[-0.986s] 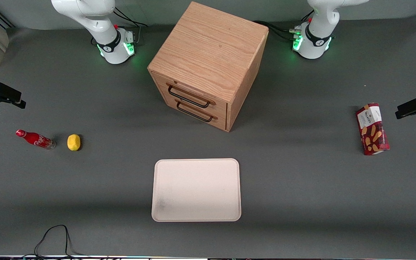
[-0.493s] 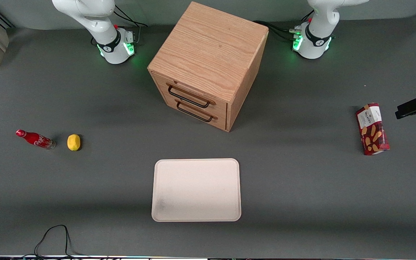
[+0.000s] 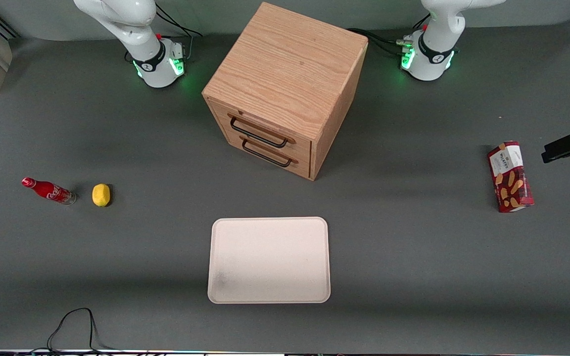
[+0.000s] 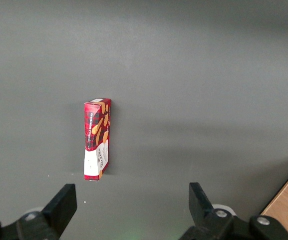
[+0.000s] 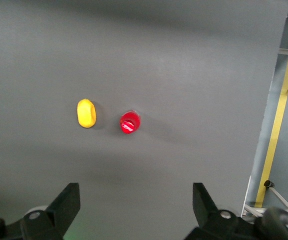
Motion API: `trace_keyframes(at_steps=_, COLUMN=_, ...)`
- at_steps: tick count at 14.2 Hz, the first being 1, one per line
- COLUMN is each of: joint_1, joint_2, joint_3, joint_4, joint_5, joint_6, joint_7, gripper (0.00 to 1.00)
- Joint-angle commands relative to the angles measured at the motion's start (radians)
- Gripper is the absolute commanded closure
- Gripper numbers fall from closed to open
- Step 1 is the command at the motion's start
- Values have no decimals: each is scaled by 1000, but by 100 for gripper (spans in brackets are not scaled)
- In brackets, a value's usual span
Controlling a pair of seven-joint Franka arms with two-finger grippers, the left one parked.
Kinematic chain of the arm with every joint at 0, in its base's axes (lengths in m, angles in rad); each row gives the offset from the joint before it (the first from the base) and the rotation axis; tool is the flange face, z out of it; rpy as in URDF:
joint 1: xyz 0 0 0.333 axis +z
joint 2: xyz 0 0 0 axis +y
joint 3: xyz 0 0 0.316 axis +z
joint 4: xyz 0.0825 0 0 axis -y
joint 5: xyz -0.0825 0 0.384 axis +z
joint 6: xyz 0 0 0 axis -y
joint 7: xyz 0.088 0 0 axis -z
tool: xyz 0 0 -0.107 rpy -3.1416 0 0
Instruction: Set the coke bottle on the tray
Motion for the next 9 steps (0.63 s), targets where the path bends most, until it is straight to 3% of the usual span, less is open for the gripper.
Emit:
trace_keyframes(at_steps=1, joint_1=15, joint_2=0, joint_3=-10, joint_4=2, joint_5=-1, joint_6=-18, joint_7=-22, gripper=0)
trace_keyframes(at_steps=9, joint_1=48, joint_2=-38, joint_3=-10, joint_4=-107, joint_5=13, joint_6=-7, joint_7=-10, gripper=0)
